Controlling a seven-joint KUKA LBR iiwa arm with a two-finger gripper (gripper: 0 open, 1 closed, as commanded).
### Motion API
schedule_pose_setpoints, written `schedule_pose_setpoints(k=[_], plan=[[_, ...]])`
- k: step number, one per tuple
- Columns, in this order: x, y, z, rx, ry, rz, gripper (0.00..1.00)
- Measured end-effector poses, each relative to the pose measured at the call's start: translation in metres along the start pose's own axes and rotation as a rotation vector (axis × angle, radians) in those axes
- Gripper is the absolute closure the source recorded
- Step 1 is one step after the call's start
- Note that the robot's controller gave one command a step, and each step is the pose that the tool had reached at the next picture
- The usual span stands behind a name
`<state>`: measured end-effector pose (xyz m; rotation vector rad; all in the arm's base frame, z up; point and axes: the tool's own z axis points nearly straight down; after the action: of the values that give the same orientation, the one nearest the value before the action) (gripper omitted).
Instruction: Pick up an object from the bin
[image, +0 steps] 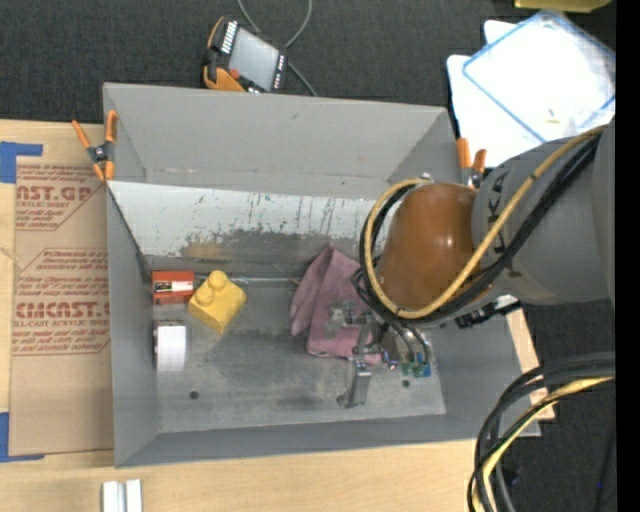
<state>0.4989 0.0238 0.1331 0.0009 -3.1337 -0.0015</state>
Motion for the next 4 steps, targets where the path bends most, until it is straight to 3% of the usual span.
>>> schedule_pose_setpoints(k=[1,2,3,4], plan=[[-0.002,0.0,-0.004,0.0,-0.008,0.0,0.0],[-0.02,-0.005,0.064,-0.003,-0.007,0.274,0.0],[-0.024,-0.011,0.063,-0.002,-0.007,0.197,0.0],[-0.021,-0.005,0.063,-0.004,-0.009,0.267,0.0]])
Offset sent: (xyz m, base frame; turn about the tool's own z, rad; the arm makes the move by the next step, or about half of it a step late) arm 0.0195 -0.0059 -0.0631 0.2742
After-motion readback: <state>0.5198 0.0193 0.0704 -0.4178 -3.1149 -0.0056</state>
